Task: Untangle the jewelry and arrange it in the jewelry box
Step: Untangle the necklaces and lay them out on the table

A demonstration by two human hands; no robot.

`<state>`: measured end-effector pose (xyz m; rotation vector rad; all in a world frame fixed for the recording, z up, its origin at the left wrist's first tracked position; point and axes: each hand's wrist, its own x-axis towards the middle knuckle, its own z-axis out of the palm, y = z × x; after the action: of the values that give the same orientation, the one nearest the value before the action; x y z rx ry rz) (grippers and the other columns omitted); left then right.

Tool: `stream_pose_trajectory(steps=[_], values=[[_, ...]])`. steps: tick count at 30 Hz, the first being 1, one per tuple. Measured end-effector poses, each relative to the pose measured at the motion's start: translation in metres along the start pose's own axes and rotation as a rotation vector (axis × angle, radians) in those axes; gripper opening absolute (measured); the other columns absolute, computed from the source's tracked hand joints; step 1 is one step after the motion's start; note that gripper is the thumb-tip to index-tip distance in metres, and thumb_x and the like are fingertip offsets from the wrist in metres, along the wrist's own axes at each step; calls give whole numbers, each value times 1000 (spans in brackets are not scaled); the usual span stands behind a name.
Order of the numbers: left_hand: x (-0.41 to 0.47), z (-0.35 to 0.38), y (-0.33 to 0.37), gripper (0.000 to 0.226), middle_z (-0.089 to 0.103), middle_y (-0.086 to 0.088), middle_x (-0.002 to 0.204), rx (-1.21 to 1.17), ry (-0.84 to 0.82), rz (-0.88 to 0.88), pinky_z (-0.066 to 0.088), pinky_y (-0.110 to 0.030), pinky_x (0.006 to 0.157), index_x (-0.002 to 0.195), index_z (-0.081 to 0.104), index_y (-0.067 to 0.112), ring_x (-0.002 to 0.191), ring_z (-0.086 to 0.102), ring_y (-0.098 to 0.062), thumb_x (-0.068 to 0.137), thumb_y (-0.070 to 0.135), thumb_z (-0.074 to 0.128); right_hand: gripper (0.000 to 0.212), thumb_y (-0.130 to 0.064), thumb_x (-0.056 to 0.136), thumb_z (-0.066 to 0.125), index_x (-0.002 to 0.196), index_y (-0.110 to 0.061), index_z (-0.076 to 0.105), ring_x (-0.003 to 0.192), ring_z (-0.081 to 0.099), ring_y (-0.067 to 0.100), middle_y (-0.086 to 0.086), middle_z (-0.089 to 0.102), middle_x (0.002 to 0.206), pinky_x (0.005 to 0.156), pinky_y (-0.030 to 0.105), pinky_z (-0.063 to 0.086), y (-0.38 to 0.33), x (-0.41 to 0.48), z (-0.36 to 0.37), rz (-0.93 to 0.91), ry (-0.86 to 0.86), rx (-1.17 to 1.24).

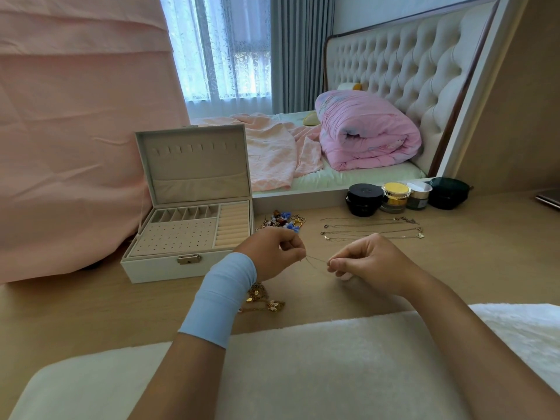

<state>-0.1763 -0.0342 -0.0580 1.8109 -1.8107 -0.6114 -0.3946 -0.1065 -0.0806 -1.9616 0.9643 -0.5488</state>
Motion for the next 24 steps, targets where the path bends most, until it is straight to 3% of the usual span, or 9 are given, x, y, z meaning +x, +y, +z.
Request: stream_pose_trajectory(steps=[4,7,9,11,14,16,18,21,24], values=[[1,3,2,14,65,11,89,-12,1,1,48,-28,85,82,64,29,84,58,-8,94,26,58,9,-17,93,71,90,-19,79,81,73,10,-6,78,85,85,32,60,-5,-1,5,-57,24,-33],[1,5,1,13,65,10,78,-116,-41,6,46,-21,75,85,65,25,74,59,-1,95,23,57,20,-17,103,52,96,-6,67,83,74,23,7,77,89,86,40,59,-12,-1,9,-40,22,160],[0,4,2,11,60,10,73,-163,-73,2,42,-16,64,92,67,20,62,53,4,96,23,58,26,-22,108,40,98,-5,57,69,70,32,12,76,89,73,42,58,-17,-1,12,6,-5,341],[0,3,1,13,56,13,71,-164,-92,-1,41,-15,62,96,69,19,60,49,2,97,23,57,29,-28,110,34,101,-8,52,52,58,26,11,75,88,55,35,49,-18,0,15,23,-7,376],[-2,-2,2,17,62,15,79,-169,-137,-22,43,-19,60,100,71,20,55,45,-1,98,19,55,33,-30,109,33,106,-6,54,53,53,19,7,73,88,45,29,38,-18,3,18,42,29,419],[-4,-5,2,19,65,14,88,-142,-142,-24,41,-16,60,102,72,20,51,48,4,98,19,53,35,-29,109,35,103,-2,56,66,58,19,7,71,87,51,31,40,-19,4,17,46,42,509],[-6,-7,3,21,60,23,71,-129,-129,-14,39,-15,60,103,72,19,49,48,11,100,22,52,32,-25,107,38,102,0,57,77,61,21,10,70,87,61,33,45,-19,3,16,39,40,598],[-7,-9,1,23,51,26,52,-165,-101,-2,39,-19,58,99,73,20,47,44,3,100,26,51,29,-21,104,43,96,-2,62,90,64,28,15,68,92,76,38,52,-18,3,17,30,3,738],[-8,-10,1,24,56,17,60,-255,-108,-13,46,-23,58,97,73,19,53,48,-5,101,19,50,43,-17,104,44,71,-16,72,98,63,28,17,66,97,93,45,52,-17,3,20,7,-47,752]])
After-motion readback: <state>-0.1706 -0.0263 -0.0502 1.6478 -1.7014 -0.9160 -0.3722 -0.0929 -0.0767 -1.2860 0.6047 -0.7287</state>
